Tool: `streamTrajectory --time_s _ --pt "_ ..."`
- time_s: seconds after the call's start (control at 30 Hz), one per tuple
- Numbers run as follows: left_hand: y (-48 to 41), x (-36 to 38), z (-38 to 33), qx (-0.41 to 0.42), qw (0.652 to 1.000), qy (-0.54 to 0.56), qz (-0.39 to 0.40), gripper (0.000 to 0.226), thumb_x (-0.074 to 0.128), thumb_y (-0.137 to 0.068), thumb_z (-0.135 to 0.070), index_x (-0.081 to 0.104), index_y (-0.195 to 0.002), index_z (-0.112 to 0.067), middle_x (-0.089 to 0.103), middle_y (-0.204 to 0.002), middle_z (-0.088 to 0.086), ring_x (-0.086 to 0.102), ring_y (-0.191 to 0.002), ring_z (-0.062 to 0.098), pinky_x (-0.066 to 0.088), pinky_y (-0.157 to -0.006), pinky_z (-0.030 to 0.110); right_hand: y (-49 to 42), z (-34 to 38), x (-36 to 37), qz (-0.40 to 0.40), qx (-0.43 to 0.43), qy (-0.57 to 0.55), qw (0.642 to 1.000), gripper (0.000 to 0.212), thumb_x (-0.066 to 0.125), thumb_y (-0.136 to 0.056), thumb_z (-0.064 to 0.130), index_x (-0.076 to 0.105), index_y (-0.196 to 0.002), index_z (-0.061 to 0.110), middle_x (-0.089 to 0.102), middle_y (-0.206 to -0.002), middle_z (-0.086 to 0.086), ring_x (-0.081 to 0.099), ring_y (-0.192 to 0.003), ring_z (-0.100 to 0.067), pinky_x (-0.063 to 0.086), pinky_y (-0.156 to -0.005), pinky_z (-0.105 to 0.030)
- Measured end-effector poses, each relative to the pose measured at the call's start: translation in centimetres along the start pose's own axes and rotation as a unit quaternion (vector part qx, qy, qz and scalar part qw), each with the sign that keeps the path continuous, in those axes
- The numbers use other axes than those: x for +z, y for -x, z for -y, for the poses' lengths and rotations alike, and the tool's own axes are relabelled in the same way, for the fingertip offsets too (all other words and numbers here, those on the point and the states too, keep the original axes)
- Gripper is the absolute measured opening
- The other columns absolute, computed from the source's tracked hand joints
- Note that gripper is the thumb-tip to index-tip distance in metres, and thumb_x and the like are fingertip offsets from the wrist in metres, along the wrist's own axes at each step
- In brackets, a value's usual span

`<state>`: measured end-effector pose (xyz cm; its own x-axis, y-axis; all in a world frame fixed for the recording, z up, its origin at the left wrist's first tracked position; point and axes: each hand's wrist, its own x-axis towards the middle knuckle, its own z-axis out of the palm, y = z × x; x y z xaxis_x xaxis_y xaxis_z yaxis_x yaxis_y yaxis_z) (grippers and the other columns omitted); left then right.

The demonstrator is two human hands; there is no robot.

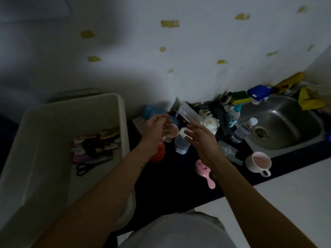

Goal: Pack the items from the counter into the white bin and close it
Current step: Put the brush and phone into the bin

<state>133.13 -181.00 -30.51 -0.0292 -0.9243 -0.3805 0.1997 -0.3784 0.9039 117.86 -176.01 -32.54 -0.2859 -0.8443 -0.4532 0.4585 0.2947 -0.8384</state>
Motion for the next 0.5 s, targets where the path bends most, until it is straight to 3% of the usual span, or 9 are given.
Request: streamTrajectory --time_s 0.17,0.33,0.5 --pt "-0.6 1.9 3.3 -0.038 0.999 -0.031 -0.009 0.022 0.046 -0.096 -0.006 0.065 -0.09 -0.014 0.071 -0.088 0.007 0.068 -0.085 0.027 0.056 -0.08 0.042 -1.1 -0.9 -3.0 -0.013 0.032 0.006 0.999 0.03 0.043 -0.097 0.0 0.062 -0.117 0.009 0.067 -0.119 -0.015 0.066 -0.109 -0.029 0.053 -0.098 -0.043" --pt "-1.1 2.4 5.3 -0.065 0.996 -0.038 -0.047 0.021 0.046 -0.096 -0.009 0.065 -0.091 -0.018 0.07 -0.09 0.006 0.068 -0.082 0.021 0.054 -0.067 0.031 -2.5 -1.1 -3.7 0.004 0.04 0.029 0.999 0.026 0.044 -0.097 0.002 0.063 -0.105 0.017 0.068 -0.116 -0.012 0.066 -0.107 -0.025 0.052 -0.099 -0.042" --pt "-1.2 3.4 7.9 -0.084 0.992 -0.069 -0.059 0.019 0.046 -0.095 -0.011 0.065 -0.098 -0.015 0.071 -0.101 0.01 0.068 -0.094 0.023 0.057 -0.081 0.036 -3.5 -2.0 -5.1 0.018 0.056 0.05 0.997 0.026 0.045 -0.097 0.003 0.061 -0.116 0.013 0.067 -0.116 -0.008 0.065 -0.107 -0.02 0.054 -0.09 -0.033"
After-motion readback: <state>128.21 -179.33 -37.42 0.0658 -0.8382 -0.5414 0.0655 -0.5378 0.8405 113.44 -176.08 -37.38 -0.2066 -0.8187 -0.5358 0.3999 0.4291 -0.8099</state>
